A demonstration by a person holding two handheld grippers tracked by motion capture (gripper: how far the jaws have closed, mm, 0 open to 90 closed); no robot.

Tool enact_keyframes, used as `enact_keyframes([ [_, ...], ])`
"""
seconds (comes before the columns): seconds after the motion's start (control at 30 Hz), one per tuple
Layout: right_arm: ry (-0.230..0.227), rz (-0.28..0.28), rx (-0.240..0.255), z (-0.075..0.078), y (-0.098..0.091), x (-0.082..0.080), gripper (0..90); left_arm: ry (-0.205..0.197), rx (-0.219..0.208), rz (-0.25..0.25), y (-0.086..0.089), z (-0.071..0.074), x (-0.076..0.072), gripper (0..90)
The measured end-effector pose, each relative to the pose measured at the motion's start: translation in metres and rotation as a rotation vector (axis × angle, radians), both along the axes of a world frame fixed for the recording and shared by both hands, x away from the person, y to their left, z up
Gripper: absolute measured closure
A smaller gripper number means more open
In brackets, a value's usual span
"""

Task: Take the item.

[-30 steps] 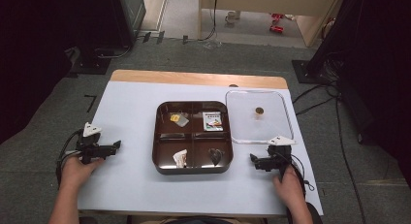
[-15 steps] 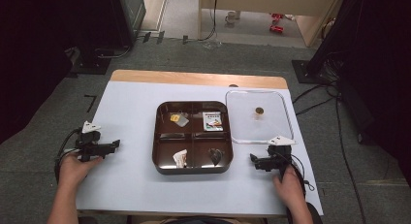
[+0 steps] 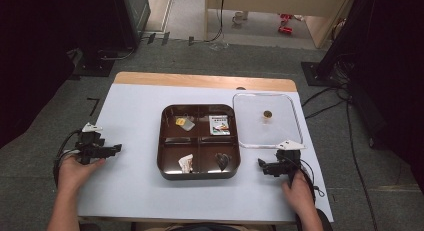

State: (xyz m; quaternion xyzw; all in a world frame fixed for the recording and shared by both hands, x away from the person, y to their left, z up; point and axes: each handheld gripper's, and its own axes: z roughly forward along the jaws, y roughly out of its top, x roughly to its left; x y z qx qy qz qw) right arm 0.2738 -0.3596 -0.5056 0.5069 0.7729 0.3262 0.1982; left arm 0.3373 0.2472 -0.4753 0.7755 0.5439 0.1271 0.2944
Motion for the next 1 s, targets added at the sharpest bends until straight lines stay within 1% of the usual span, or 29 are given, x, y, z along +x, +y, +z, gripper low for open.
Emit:
enact_keyframes([
  [0.07,0.001,-0.001,0.000,0.000,0.000,0.000,0.0,0.017,-0.030,-0.001,0.001,0.002,0.002,25.5],
  [0.1,0.001,-0.001,0.000,0.000,0.000,0.000,0.0,0.017,-0.047,-0.005,0.002,0.002,0.002,25.6],
  [0.13,0.001,-0.001,0.000,0.000,0.000,0.000,0.0,0.011,-0.049,-0.001,0.002,0.003,0.002,25.6],
  [0.33,0.001,-0.001,0.000,0.000,0.000,0.000,0.0,-0.027,-0.020,-0.023,0.000,0.010,0.000,26.0],
  [0.43,0.001,-0.001,0.000,0.000,0.000,0.000,0.0,-0.032,-0.016,-0.027,-0.002,0.013,-0.001,26.4],
  [0.47,0.001,0.000,0.000,0.000,0.000,0.000,0.0,-0.028,-0.017,-0.022,-0.003,0.014,-0.001,27.0],
  [0.5,0.001,0.000,0.000,0.000,0.000,0.000,0.0,-0.028,-0.020,-0.021,-0.004,0.015,-0.001,28.6],
  [0.57,0.001,0.000,0.000,0.000,0.000,0.000,0.0,-0.044,-0.029,-0.029,-0.006,0.018,-0.002,33.0],
  [0.8,0.002,-0.001,0.001,0.000,0.000,0.000,0.0,-0.079,-0.016,-0.067,-0.017,0.026,-0.005,33.4],
  [0.83,0.001,-0.001,0.000,0.000,0.000,0.000,0.0,-0.090,-0.024,-0.057,-0.019,0.028,-0.005,32.9],
  [0.87,0.001,-0.001,0.000,0.000,0.000,0.000,0.0,-0.090,-0.024,-0.057,-0.019,0.028,-0.005,32.7],
  [0.9,0.002,-0.001,0.001,0.000,0.000,0.000,0.0,-0.104,-0.028,-0.059,-0.021,0.030,-0.006,32.7],
  [0.93,0.002,-0.001,0.001,0.000,0.000,0.000,0.0,-0.104,-0.028,-0.059,-0.021,0.030,-0.006,32.7],
  [1.0,0.001,-0.001,0.000,0.000,0.000,0.000,0.0,-0.112,-0.009,-0.077,-0.026,0.033,-0.007,32.8],
])
